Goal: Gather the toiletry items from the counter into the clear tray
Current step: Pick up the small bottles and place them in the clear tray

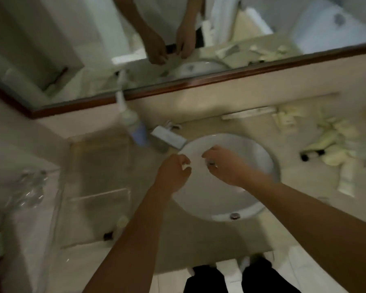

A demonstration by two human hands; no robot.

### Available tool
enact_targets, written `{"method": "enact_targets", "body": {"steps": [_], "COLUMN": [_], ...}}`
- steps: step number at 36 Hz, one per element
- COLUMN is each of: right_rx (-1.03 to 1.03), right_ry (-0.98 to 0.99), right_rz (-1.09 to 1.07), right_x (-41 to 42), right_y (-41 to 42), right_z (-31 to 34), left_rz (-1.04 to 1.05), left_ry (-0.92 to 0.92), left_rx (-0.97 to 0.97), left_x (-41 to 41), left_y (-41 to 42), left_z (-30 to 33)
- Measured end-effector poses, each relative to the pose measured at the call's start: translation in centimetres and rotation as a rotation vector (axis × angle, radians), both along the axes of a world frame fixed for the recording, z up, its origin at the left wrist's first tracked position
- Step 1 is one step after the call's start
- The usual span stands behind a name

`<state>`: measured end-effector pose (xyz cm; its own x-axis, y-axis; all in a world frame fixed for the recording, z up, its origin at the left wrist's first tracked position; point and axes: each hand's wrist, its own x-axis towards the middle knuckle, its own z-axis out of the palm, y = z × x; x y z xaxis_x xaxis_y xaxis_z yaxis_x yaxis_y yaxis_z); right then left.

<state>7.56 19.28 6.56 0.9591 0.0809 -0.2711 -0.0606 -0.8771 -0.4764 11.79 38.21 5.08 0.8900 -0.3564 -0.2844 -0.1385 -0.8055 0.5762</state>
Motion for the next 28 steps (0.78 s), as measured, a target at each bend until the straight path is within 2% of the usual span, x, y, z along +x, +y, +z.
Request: {"method": "enact_targets", "body": {"steps": [8,14,21,28], "right_rx": [-0.013,0.039,0.015,-0.086], "right_ry": [-0.004,0.018,0.108,0.122], "right_rz": [-0.403,-0.602,-0.734,-0.645], "right_x": [-9.1,-15.8,-19.7,-19.7], "right_y": [-20.7,-32.6,-42.3,-47.7], "right_z": [-1.2,-3.7,-7.3,-11.4], "left_rz": [-0.292,-0.371,-0.329,-0.339], "left_ry": [0.038,0.12,0.158,0.077], "left_rx": [0.016,0.041,0.07,0.174], "left_x": [-3.6,-8.0,-11.8,-13.4], "left_y": [-20.6,-32.8,-42.3,-47.4], "left_z": [-0.3,-2.4,-5.8,-9.0]}}
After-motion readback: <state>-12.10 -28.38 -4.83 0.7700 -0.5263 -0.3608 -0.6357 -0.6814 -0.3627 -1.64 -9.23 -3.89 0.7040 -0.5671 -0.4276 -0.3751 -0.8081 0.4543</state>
